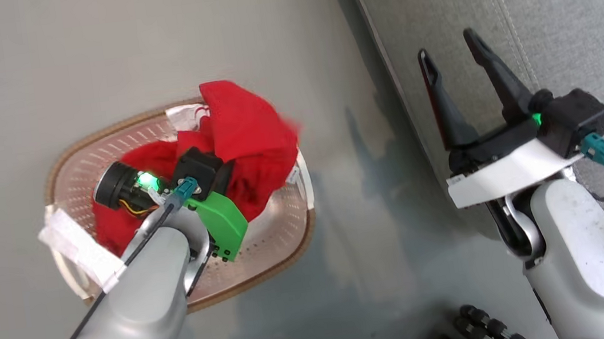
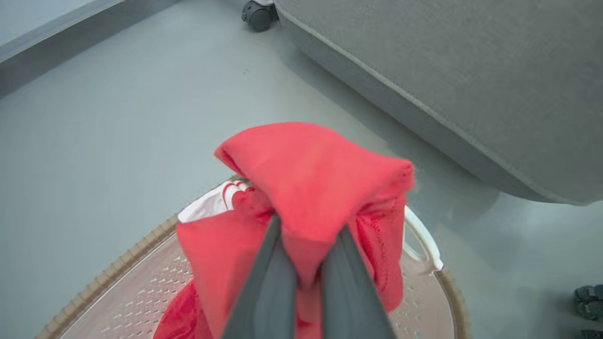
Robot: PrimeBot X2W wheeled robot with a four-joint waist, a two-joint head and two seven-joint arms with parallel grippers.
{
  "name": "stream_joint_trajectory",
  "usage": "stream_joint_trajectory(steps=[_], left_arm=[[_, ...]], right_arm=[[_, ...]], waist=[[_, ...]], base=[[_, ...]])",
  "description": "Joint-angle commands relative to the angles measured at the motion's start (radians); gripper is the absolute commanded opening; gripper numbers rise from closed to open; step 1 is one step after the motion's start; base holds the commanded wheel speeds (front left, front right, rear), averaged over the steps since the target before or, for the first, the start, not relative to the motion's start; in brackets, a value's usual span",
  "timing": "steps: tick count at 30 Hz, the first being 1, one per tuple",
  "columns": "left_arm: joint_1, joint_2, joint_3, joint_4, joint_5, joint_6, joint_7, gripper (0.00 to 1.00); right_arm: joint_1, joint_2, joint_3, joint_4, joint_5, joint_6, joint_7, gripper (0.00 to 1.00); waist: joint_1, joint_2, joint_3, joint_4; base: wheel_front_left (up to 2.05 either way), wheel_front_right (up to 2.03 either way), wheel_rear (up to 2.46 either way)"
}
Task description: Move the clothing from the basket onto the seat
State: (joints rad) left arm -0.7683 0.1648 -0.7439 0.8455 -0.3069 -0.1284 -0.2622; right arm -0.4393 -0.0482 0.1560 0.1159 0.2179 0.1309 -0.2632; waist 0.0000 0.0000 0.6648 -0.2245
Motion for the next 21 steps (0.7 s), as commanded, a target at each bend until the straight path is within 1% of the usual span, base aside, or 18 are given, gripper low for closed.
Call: stream_joint_trajectory(steps=[1,11,16,21], left_arm=[[0.031,0.000,0.019,-0.032,0.002,-0.003,-0.004,0.00],[0.158,-0.022,0.173,-0.255,0.029,0.001,-0.004,0.00],[0.200,-0.039,0.231,-0.350,0.049,0.000,-0.004,0.00],[0.227,-0.054,0.266,-0.433,0.065,-0.002,-0.004,0.00]], right_arm=[[0.024,-0.004,-0.006,0.011,-0.008,0.000,-0.002,1.00],[0.102,-0.004,-0.025,0.054,-0.022,0.000,-0.002,1.00],[0.138,-0.004,-0.034,0.070,-0.025,0.000,-0.002,1.00],[0.174,-0.004,-0.041,0.083,-0.024,0.000,-0.002,1.00]], waist=[[0.0000,0.0000,-0.103,0.067],[0.0000,0.0000,-0.259,0.122],[0.0000,0.0000,-0.324,0.141],[0.0000,0.0000,-0.382,0.156]], base=[[0.00,0.00,0.00],[0.00,0.00,0.00],[0.00,0.00,0.00],[0.00,0.00,0.00]])
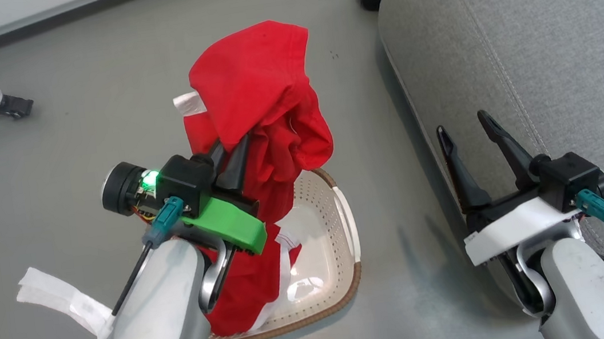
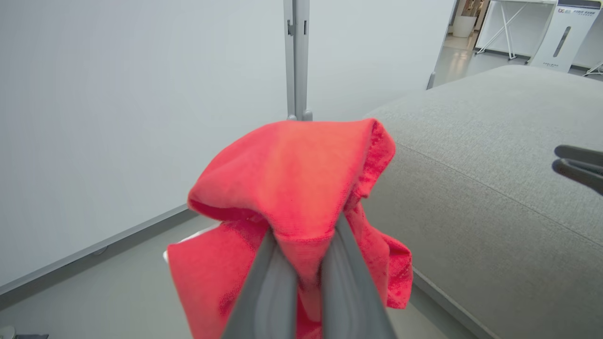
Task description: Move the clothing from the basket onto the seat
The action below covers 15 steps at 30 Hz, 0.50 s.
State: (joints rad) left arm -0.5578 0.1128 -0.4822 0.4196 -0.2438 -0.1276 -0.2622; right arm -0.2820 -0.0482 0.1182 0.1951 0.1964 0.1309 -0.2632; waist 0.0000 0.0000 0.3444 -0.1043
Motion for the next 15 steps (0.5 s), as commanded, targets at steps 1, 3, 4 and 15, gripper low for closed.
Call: stream_joint_trajectory(steps=[1,3,4,15], left_arm=[[0.020,-0.005,0.010,-0.023,0.006,-0.003,-0.004,0.00],[0.024,-0.010,0.017,-0.052,0.012,-0.004,-0.004,0.00],[0.024,-0.012,0.018,-0.065,0.013,-0.004,-0.004,0.00],[0.034,-0.022,0.023,-0.223,0.027,-0.004,-0.004,0.00]], right_arm=[[0.024,-0.004,-0.003,0.006,-0.002,0.000,-0.002,1.00],[0.037,-0.004,-0.004,0.008,0.000,0.000,-0.002,1.00],[0.043,-0.004,-0.004,0.008,0.001,0.000,-0.002,1.00],[0.096,-0.004,-0.005,0.021,0.015,0.000,-0.002,1.00]], waist=[[0.0000,0.0000,-0.073,0.038],[0.0000,0.0000,-0.095,0.041],[0.0000,0.0000,-0.104,0.043],[0.0000,0.0000,-0.186,0.053]], base=[[0.00,0.00,0.00],[0.00,0.00,0.00],[0.00,0.00,0.00],[0.00,0.00,0.00]])
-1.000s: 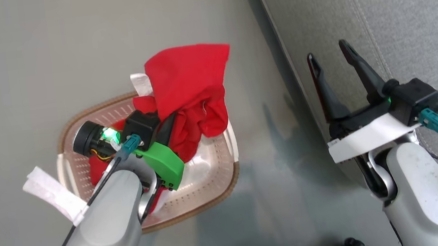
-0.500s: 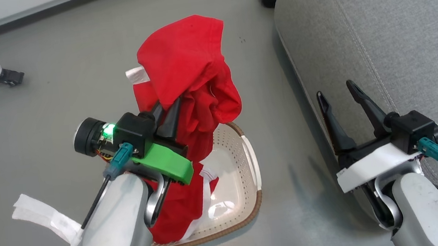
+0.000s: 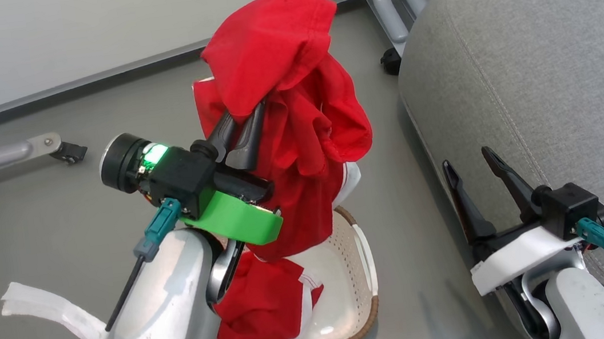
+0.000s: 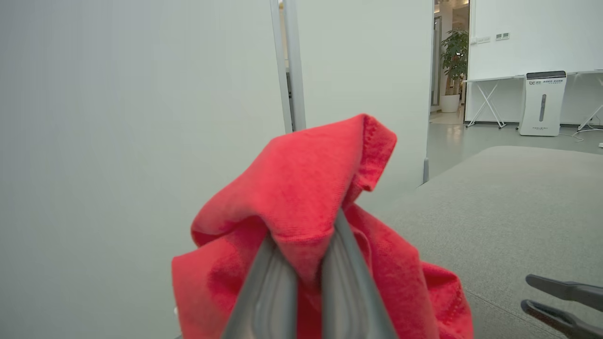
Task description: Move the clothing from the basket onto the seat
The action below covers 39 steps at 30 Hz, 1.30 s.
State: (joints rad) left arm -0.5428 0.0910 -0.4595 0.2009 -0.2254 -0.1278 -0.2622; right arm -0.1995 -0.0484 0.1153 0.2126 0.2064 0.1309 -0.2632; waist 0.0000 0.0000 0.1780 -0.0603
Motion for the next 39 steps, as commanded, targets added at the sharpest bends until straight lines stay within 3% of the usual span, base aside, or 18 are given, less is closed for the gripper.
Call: stream_joint_trajectory(steps=[1,15,26,39], left_arm=[[0.019,0.001,0.000,-0.011,0.010,-0.004,-0.004,0.00],[0.023,0.010,-0.005,-0.051,-0.007,-0.004,-0.004,0.00],[0.018,0.006,-0.001,-0.060,-0.005,-0.004,-0.004,0.00],[-0.009,-0.015,-0.036,-0.079,-0.007,-0.004,-0.004,0.00]], right_arm=[[0.017,-0.004,-0.003,0.004,0.005,0.000,-0.002,1.00],[0.021,-0.003,0.002,-0.053,0.021,0.000,-0.002,1.00],[-0.084,-0.003,0.108,-0.173,0.044,0.000,-0.002,1.00],[-0.191,-0.004,0.207,-0.096,0.078,0.000,-0.002,1.00]], waist=[[0.0000,0.0000,-0.025,0.010],[0.0000,0.0000,-0.055,0.011],[0.0000,0.0000,-0.050,0.014],[0.0000,0.0000,-0.025,0.051]], base=[[0.00,0.00,0.00],[0.00,0.00,0.00],[0.00,0.00,0.00],[0.00,0.00,0.00]])
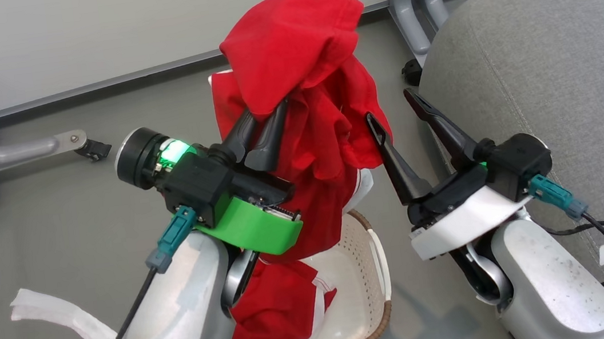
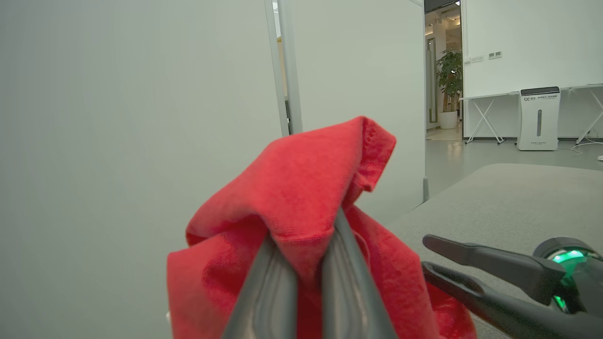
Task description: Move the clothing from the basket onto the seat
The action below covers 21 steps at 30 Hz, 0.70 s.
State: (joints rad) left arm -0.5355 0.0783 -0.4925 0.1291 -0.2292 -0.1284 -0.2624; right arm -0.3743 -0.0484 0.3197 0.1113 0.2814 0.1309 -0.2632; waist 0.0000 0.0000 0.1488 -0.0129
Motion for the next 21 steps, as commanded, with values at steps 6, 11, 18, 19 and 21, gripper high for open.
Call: stream_joint_trajectory(steps=[6,11,18,19,21], left_arm=[[-0.024,-0.012,-0.031,-0.025,-0.004,-0.003,-0.004,0.00],[-0.032,-0.017,-0.068,-0.043,-0.006,-0.003,-0.004,0.00],[-0.036,-0.020,-0.109,-0.058,-0.012,-0.003,-0.004,0.00],[-0.037,-0.021,-0.111,-0.059,-0.014,-0.003,-0.004,0.00],[-0.036,-0.021,-0.116,-0.058,-0.015,-0.003,-0.004,0.00]], right_arm=[[-0.053,-0.004,0.039,0.093,0.012,0.000,-0.002,1.00],[-0.083,-0.004,0.065,0.146,0.045,0.000,-0.002,1.00],[-0.132,-0.019,0.116,0.199,0.099,0.000,-0.002,1.00],[-0.136,-0.022,0.127,0.201,0.108,0.000,-0.002,1.00],[-0.142,-0.024,0.133,0.197,0.117,0.000,-0.002,0.33]], waist=[[0.0000,0.0000,0.018,0.019],[0.0000,0.0000,0.030,0.034],[0.0000,0.0000,0.039,0.055],[0.0000,0.0000,0.040,0.057],[0.0000,0.0000,0.040,0.060]], base=[[0.00,0.00,0.00],[0.00,0.00,0.00],[0.00,0.00,0.00],[0.00,0.00,0.00],[0.00,0.00,0.00]])
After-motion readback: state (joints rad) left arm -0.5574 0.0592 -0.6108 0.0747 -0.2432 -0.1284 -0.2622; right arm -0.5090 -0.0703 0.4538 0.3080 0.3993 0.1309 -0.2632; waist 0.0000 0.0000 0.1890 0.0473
